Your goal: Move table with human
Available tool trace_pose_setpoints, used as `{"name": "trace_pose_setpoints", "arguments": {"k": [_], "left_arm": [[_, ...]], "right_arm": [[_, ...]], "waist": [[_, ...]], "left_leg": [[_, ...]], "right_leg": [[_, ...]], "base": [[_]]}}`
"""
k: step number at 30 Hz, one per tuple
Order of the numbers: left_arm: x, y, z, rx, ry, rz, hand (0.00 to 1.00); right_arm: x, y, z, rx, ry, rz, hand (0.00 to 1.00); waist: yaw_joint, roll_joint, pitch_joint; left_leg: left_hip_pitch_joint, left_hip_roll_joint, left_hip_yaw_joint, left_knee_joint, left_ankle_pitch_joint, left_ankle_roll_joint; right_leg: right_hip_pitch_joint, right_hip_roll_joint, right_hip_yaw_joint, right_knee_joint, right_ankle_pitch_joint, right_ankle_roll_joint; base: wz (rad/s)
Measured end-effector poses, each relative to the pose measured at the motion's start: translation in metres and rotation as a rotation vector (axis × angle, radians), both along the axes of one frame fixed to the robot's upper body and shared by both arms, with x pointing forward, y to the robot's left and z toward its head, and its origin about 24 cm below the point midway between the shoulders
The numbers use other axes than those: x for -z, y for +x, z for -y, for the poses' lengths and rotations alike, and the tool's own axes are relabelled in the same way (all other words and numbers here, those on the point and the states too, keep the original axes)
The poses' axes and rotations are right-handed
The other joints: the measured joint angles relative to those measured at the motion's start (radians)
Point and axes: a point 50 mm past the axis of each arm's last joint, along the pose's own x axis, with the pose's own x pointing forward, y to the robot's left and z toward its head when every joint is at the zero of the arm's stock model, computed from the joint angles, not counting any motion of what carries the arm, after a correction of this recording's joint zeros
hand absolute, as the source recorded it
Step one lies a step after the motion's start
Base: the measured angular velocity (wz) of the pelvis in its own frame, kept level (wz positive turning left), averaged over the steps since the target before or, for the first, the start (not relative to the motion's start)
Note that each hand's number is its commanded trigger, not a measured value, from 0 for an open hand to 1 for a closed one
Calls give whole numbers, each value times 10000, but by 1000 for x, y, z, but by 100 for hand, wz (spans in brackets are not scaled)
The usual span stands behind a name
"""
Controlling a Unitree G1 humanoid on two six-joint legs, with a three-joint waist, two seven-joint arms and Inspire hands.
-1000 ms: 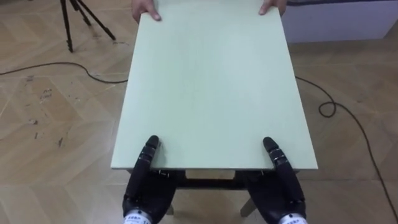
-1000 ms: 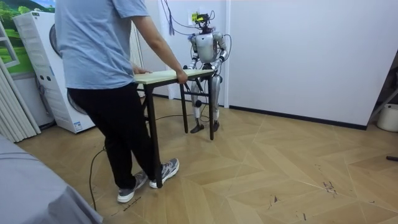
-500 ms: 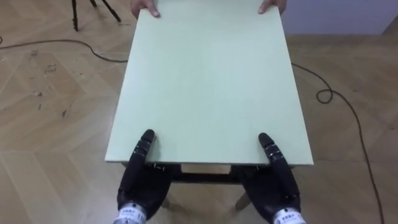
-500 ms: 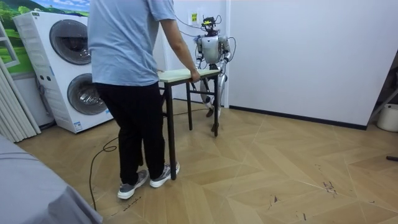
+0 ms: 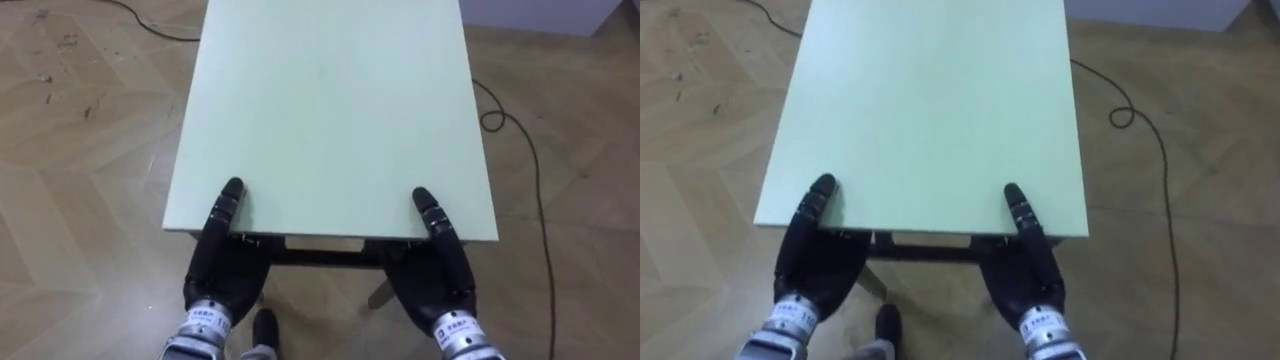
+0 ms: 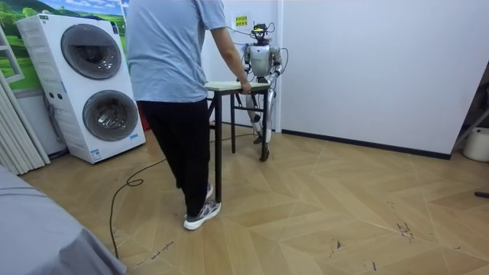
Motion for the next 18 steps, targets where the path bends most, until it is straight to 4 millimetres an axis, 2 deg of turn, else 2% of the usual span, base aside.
{"name": "trace_pose_setpoints", "arguments": {"k": [1, 2, 3, 4, 5, 6, 7, 9, 10, 11, 12, 13, 14, 15, 16, 17, 18], "left_arm": [[3, -3, -1, -137, -18, -142, 100], [4, -6, -2, -268, -64, -220, 100], [7, -11, -2, -441, -195, -376, 100], [10, -16, -2, -534, -284, -495, 100], [10, -18, -2, -562, -311, -505, 100], [11, -20, -3, -563, -323, -547, 100], [12, -20, -3, -515, -352, -596, 100], [13, -25, -4, -566, -428, -738, 100], [13, -28, -3, -555, -467, -780, 100], [13, -28, -2, -488, -474, -770, 100], [13, -26, 1, -298, -501, -819, 100], [15, -27, 4, -200, -580, -920, 100], [14, -27, 3, -194, -560, -895, 100], [11, -25, 1, -274, -553, -628, 100], [5, -23, 0, -348, -683, -319, 100], [6, -25, 3, -428, -918, -362, 100], [9, -28, 7, -617, -1368, -569, 100]], "right_arm": [[2, -1, -2, -85, -23, -103, 100], [3, -2, -2, -155, -55, -123, 100], [3, -2, -3, -274, -115, -146, 100], [4, -3, -3, -396, -197, -197, 100], [4, -4, -3, -428, -233, -197, 100], [5, -5, -3, -439, -273, -238, 100], [6, -6, -3, -450, -299, -265, 100], [6, -7, -3, -509, -429, -273, 100], [7, -8, -3, -514, -471, -286, 100], [6, -8, -2, -468, -491, -268, 100], [7, -8, 2, -244, -532, -290, 100], [9, -12, 4, -181, -671, -354, 100], [9, -12, 2, -147, -631, -339, 100], [5, -11, -1, -153, -604, -127, 100], [-5, -8, -1, -215, -614, 333, 100], [-7, -8, 3, -371, -799, 431, 100], [-9, -3, 5, -602, -1126, 531, 100]], "waist": [[5, -133, 59], [129, -135, 60], [360, -27, 66], [328, 129, 28], [235, 200, 51], [22, 310, 58], [-47, 410, 102], [-180, 566, 128], [-389, 667, 101], [-440, 726, 126], [-470, 821, 226], [-629, 853, 150], [-728, 796, -24], [-862, 537, -200], [-907, 428, -65], [-880, 608, -36], [-804, 1333, 57]], "left_leg": [[-141, -129, 75, 1554, -1299, 458], [-202, -108, 164, 2388, -2063, 517], [-230, -100, 214, 4122, -3512, 524], [-221, -128, 154, 5540, -4605, 541], [-203, -165, 83, 6151, -4982, 560], [-113, -215, -58, 7220, -5596, 592], [228, -140, -31, 7985, -6076, 583], [861, 45, -25, 8952, -6469, 588], [1257, 138, -15, 9196, -6658, 628], [1409, 221, -8, 9002, -6852, 602], [1781, 47, 94, 8222, -7062, 620], [2183, -445, -413, 7141, -7051, 616], [2277, -679, -868, 6368, -7041, 563], [2572, -1226, -1798, 4882, -6912, 258], [2596, -1431, -1668, 5442, -7153, -153], [2799, -1312, -1285, 6030, -7463, -375], [3147, -1027, -1320, 6920, -7920, -628]], "right_leg": [[-46, -403, -343, 130, 12, -31], [-38, -565, -568, 104, 59, 6], [21, -736, -967, -6, 219, 85], [101, -756, -1403, -142, 367, 118], [159, -727, -1637, -181, 388, 115], [270, -674, -2109, -205, 392, 117], [405, -606, -2491, -202, 387, 116], [580, -542, -2961, -213, 366, 154], [643, -537, -3193, -75, 332, 210], [605, -562, -3298, 194, 312, 228], [209, -779, -3210, 1336, 329, 39], [-694, -411, -2128, 1536, 186, -412], [-1185, 118, -1508, 992, 243, -616], [-2075, 985, -676, -270, 964, -1014], [-2710, 1057, -945, -765, 2982, -1195], [-2713, 1009, -1529, -560, 2706, -2197], [-2572, 1202, -1982, -315, 2491, -2145]], "base": [[-35], [-78], [-78], [-57], [0], [23], [15], [-10], [8], [35], [40], [36], [36], [34], [18], [-37], [-58]]}}
